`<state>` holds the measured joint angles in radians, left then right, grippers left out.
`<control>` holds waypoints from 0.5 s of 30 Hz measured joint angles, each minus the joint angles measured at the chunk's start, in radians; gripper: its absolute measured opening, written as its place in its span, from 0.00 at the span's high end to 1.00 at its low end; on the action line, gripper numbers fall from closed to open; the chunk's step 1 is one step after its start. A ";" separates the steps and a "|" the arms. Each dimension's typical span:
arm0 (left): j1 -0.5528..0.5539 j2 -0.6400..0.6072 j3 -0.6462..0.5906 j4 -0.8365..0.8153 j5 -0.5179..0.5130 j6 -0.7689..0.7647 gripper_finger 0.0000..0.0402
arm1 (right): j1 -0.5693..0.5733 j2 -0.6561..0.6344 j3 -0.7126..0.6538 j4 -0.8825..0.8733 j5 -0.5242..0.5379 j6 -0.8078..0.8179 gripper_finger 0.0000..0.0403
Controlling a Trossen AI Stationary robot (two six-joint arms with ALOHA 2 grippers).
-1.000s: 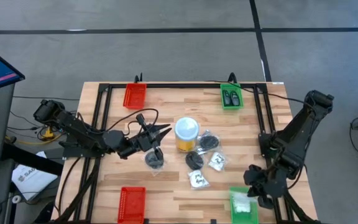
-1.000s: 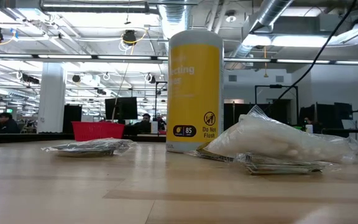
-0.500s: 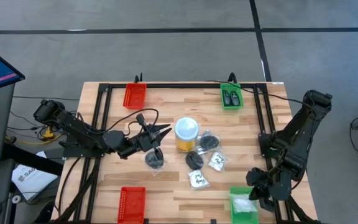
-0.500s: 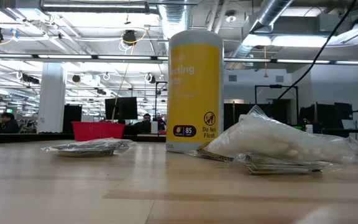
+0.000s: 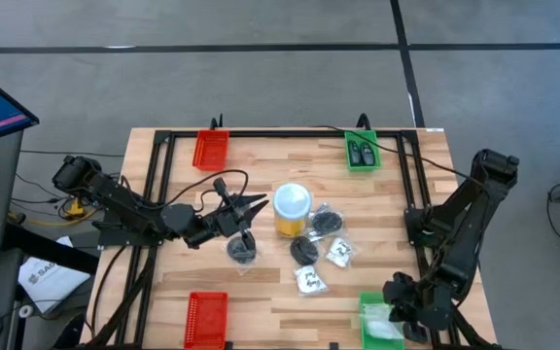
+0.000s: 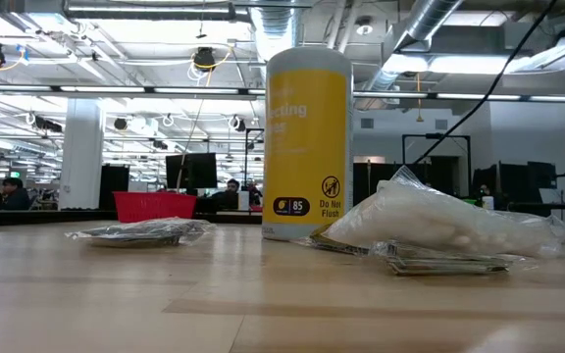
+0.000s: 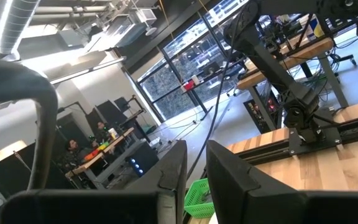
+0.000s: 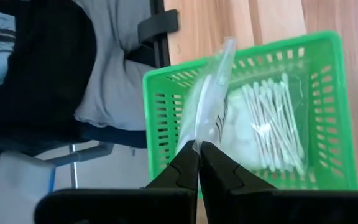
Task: Pick & Place Travel size toiletries
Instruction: Put the white cotton pack into the bottom green bin
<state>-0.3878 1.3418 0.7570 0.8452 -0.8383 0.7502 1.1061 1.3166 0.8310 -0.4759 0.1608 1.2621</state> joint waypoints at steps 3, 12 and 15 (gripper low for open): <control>0.000 0.000 0.000 0.000 0.000 0.000 0.87 | -0.004 0.006 0.000 -0.025 -0.003 0.037 0.99; 0.000 0.000 0.000 0.000 0.000 0.000 0.87 | -0.009 0.013 0.000 -0.280 -0.006 0.247 0.90; 0.000 0.000 0.000 0.000 0.000 0.000 0.87 | -0.009 0.013 0.000 -0.262 -0.005 0.248 0.86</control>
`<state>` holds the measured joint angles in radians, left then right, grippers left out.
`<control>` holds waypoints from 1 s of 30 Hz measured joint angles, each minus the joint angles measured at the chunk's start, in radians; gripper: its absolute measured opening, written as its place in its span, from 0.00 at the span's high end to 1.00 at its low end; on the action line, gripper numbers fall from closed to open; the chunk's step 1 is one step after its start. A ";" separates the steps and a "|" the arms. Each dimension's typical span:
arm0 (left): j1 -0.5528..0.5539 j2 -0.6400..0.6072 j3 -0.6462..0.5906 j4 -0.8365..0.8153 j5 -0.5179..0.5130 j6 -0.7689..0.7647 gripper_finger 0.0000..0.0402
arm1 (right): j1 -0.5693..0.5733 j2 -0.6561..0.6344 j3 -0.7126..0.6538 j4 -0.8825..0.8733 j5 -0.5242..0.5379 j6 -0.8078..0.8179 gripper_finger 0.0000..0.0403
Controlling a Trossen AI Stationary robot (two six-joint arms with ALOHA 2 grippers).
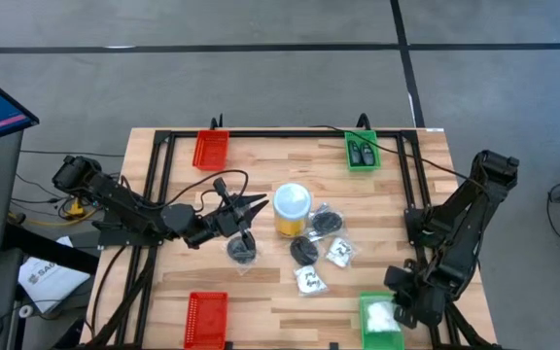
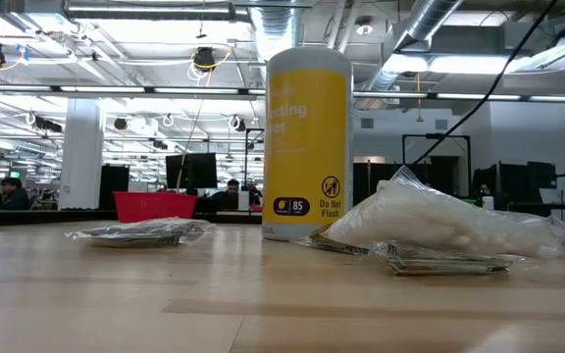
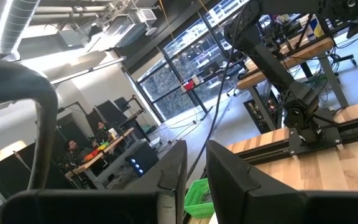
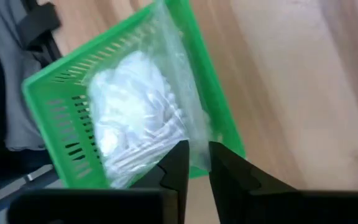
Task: Pick & Place Travel size toiletries
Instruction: Put the white cotton pack into the bottom green bin, then put the black hairbrush into the top orange bin
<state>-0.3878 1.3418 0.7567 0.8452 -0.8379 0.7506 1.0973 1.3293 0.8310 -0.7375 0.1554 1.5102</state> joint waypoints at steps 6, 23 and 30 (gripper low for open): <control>0.000 0.000 0.000 0.000 0.000 0.000 0.87 | 0.000 -0.001 0.000 0.045 0.003 -0.035 0.82; 0.000 0.000 0.000 0.000 0.000 0.000 0.87 | -0.104 -0.001 0.000 0.026 -0.004 -0.243 0.75; 0.000 0.000 0.000 0.000 0.000 0.000 0.87 | -0.226 -0.001 0.000 0.027 -0.002 -0.404 0.75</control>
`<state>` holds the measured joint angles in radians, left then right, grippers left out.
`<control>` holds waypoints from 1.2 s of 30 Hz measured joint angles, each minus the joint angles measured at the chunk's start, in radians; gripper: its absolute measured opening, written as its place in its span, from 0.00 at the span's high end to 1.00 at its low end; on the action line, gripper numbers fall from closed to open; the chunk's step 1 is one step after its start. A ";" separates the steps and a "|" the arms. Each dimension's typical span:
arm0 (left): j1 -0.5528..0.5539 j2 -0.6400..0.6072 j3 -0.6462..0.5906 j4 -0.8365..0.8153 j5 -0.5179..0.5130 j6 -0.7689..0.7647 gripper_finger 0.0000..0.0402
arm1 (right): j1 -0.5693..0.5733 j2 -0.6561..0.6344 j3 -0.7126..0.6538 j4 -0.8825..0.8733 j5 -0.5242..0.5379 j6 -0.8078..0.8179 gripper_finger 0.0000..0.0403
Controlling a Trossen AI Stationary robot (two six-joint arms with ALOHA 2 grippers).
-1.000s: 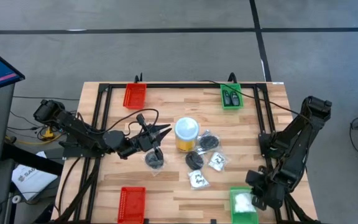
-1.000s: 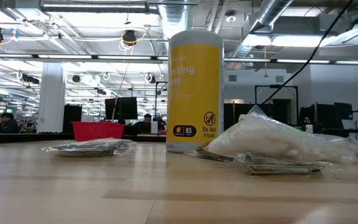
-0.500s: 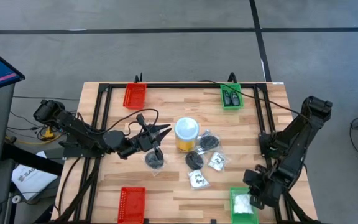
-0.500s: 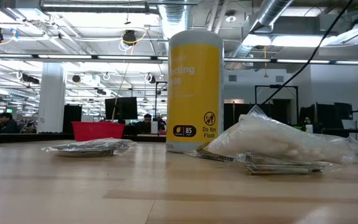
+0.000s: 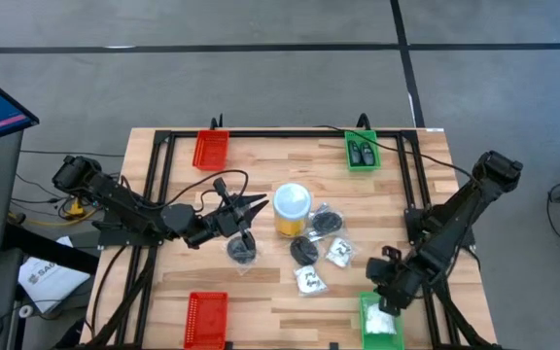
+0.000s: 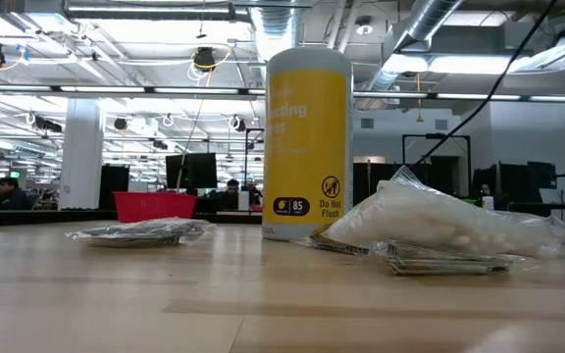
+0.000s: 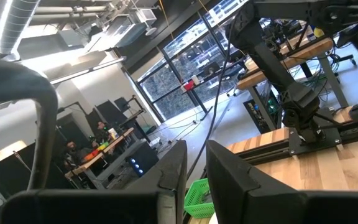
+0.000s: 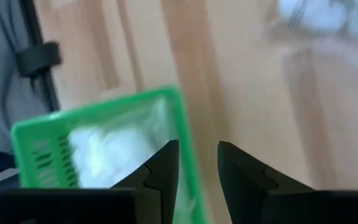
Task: Pick & Place Travel size toiletries
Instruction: Put the black hairbrush into the top orange bin
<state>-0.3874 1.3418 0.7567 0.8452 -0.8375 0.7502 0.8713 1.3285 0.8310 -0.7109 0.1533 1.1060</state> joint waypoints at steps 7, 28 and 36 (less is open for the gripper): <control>0.000 0.000 0.000 0.000 0.000 0.000 0.87 | -0.162 0.000 0.000 0.000 0.020 -0.206 0.75; 0.000 0.000 0.000 -0.008 -0.005 0.000 0.87 | -0.563 0.102 0.000 0.076 0.136 -0.718 0.75; 0.000 0.000 -0.001 -0.073 -0.041 -0.009 0.87 | -0.601 0.203 0.000 0.149 0.142 -0.767 0.75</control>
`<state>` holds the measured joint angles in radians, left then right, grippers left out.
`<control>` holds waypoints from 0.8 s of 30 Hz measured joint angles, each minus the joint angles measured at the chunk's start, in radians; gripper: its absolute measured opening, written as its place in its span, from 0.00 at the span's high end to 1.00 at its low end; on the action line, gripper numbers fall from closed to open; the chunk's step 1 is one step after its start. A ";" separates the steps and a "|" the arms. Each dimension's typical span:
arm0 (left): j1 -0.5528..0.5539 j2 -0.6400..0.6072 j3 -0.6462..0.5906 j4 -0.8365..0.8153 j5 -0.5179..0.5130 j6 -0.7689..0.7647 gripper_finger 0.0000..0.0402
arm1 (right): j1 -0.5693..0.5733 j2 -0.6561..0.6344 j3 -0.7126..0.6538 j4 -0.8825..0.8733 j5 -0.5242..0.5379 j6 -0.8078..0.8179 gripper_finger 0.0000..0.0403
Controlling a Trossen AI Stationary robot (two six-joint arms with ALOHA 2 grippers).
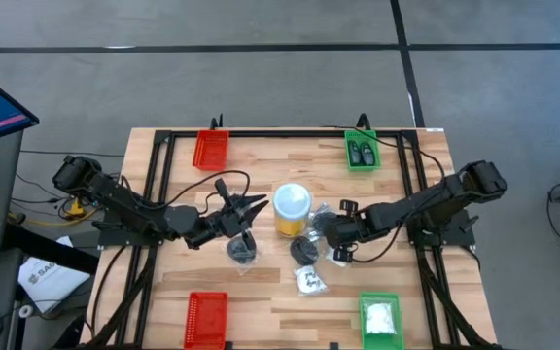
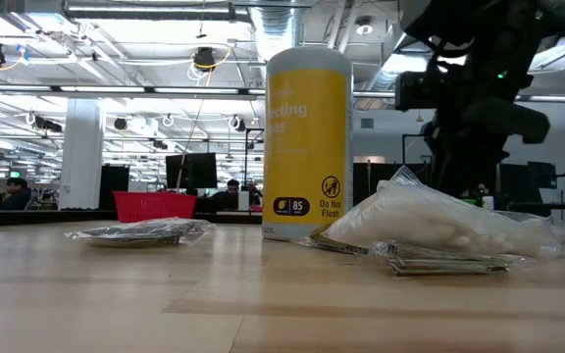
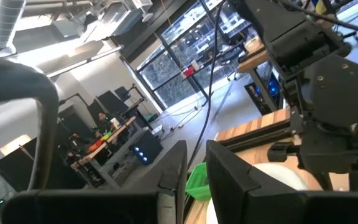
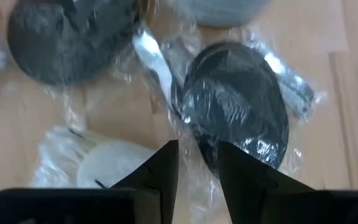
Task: Pick & Place Travel size toiletries
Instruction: Put the black hairbrush into the top orange bin
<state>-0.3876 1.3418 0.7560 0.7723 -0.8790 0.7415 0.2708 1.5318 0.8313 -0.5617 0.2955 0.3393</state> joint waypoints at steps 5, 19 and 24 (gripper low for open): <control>0.000 0.000 0.000 -0.016 -0.012 -0.024 0.87 | 0.002 0.037 -0.001 0.014 0.002 -0.003 0.75; 0.000 0.000 0.000 -0.049 -0.012 -0.044 0.87 | 0.004 0.149 0.004 0.031 0.155 -0.009 0.76; 0.000 0.000 0.000 -0.052 -0.012 -0.044 0.87 | 0.005 0.178 0.014 0.028 0.153 0.018 0.94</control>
<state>-0.3876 1.3418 0.7561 0.7208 -0.8906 0.6979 0.2755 1.7102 0.8451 -0.5339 0.4485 0.3569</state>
